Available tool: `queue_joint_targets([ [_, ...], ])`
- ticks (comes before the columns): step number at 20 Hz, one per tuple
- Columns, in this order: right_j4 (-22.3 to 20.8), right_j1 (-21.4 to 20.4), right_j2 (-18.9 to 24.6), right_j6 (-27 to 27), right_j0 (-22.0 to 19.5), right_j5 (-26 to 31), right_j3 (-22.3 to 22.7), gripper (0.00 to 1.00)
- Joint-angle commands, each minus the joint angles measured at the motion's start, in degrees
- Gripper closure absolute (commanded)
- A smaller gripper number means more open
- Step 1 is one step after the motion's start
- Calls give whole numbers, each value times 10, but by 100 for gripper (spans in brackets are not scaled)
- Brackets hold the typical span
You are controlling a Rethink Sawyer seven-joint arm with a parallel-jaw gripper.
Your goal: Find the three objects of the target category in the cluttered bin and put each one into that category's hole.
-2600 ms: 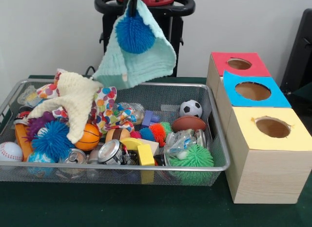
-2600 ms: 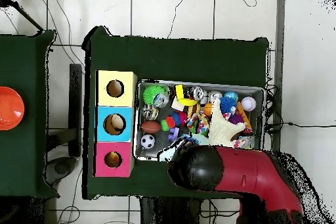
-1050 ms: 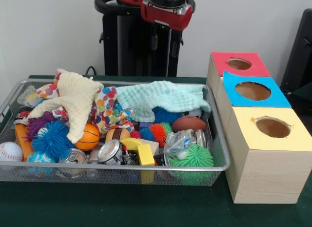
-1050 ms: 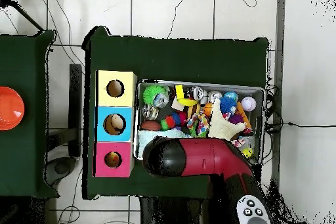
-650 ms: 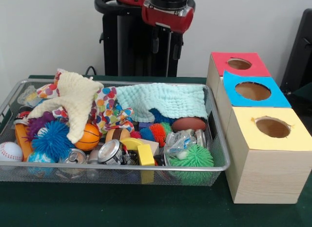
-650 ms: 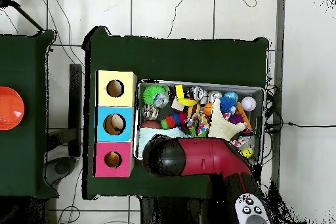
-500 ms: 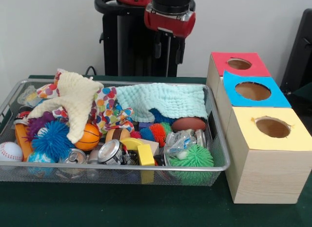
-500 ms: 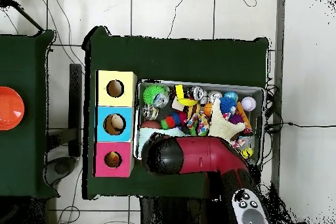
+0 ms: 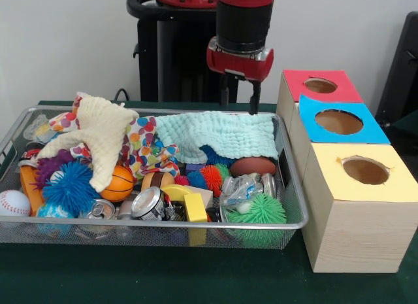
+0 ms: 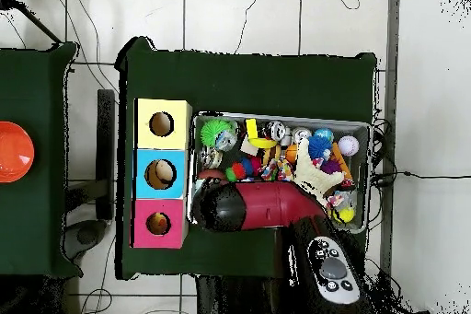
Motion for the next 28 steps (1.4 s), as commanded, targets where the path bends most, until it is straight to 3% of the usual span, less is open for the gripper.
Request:
queue_joint_targets([
  [1,6,72,-26,69,5,-37,-82,0],
  [10,11,120,-41,80,16,-92,-102,0],
  [16,32,137,-49,100,30,-142,-105,0],
  [28,90,174,-69,107,65,-187,-130,0],
])
